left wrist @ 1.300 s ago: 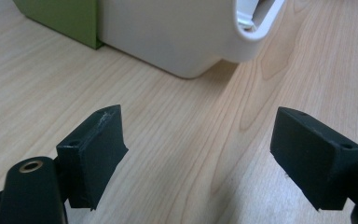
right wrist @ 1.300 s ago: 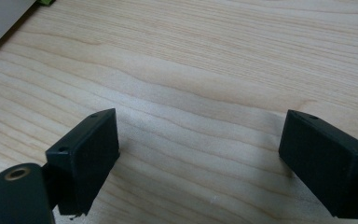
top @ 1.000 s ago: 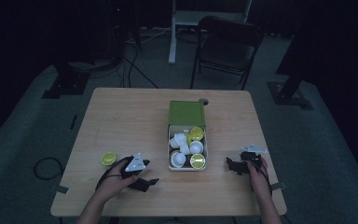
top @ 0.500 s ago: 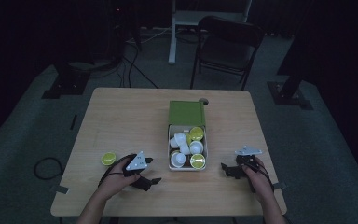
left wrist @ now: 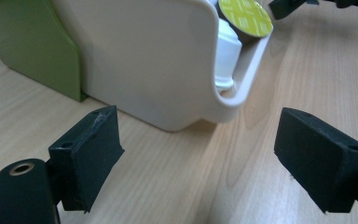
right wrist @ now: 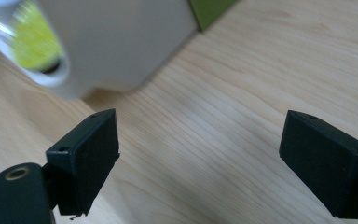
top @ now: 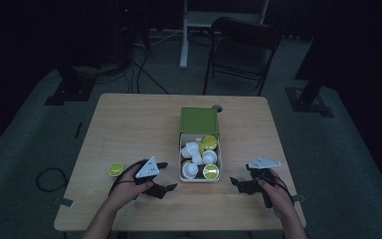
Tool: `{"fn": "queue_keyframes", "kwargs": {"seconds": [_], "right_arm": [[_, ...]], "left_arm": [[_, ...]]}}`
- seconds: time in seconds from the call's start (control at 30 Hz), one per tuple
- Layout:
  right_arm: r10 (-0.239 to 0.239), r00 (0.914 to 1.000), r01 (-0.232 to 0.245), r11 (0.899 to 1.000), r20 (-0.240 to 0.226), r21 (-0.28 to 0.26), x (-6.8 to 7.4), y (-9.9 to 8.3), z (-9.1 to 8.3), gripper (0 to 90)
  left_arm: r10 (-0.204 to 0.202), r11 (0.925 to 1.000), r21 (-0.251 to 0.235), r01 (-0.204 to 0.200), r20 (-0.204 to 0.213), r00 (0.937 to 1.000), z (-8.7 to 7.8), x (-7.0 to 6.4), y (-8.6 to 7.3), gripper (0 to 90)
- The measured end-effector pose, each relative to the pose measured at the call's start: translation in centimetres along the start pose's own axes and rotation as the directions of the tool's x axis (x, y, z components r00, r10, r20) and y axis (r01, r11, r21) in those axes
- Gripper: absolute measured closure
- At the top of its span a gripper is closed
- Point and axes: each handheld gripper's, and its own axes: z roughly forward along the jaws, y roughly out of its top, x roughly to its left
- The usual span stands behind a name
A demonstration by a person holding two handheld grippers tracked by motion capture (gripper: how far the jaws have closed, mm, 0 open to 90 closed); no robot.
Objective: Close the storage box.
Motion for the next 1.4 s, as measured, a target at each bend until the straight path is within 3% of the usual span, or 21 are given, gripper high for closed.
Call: {"fn": "queue_keyframes", "kwargs": {"seconds": [0.17,0.33,0.47,0.6,0.77,0.83,0.93,1.07,1.4], "right_arm": [[-0.003,0.9983,0.000,0.999,-0.058,-0.049,0.7,0.8,-0.6,11.4],[0.010,0.9906,-0.027,0.993,-0.136,-0.118,1.2,1.6,-1.0,11.4],[0.005,0.9903,-0.032,0.981,-0.139,-0.193,1.6,2.2,-0.7,11.4],[0.012,0.9850,-0.054,0.969,-0.172,-0.240,1.7,2.5,-0.2,11.5],[0.037,0.9776,-0.087,0.968,-0.207,-0.237,1.4,2.7,0.6,11.5],[0.043,0.9769,-0.092,0.968,-0.209,-0.234,1.2,2.7,0.8,11.5],[0.053,0.9748,-0.103,0.969,-0.216,-0.224,1.0,2.6,1.2,11.5],[0.040,0.9790,-0.080,0.978,-0.200,-0.194,0.7,2.6,1.7,11.4],[0.025,0.9756,-0.066,0.981,-0.218,-0.185,0.2,3.1,2.1,11.1]], "left_arm": [[0.003,0.9991,-0.042,-0.003,-0.009,1.0000,0.1,0.0,0.7,14.9],[0.001,0.9976,-0.069,-0.002,-0.026,0.9997,0.2,0.1,1.2,14.9],[-0.005,0.9962,-0.087,0.001,-0.049,0.9988,0.2,0.3,1.4,14.9],[-0.004,0.9941,-0.108,-0.002,-0.060,0.9982,0.3,0.4,1.6,14.8],[0.002,0.9915,-0.130,-0.012,-0.078,0.9969,0.4,0.5,2.2,14.8],[-0.004,0.9885,-0.151,-0.006,-0.065,0.9979,0.5,0.5,2.4,14.8],[0.005,0.9893,-0.145,-0.018,-0.090,0.9959,0.7,0.6,2.5,14.8],[0.008,0.9900,-0.139,-0.023,-0.111,0.9938,0.8,1.0,2.7,14.8],[0.016,0.9921,-0.122,-0.030,-0.112,0.9936,1.3,1.8,3.1,10.7]]}}
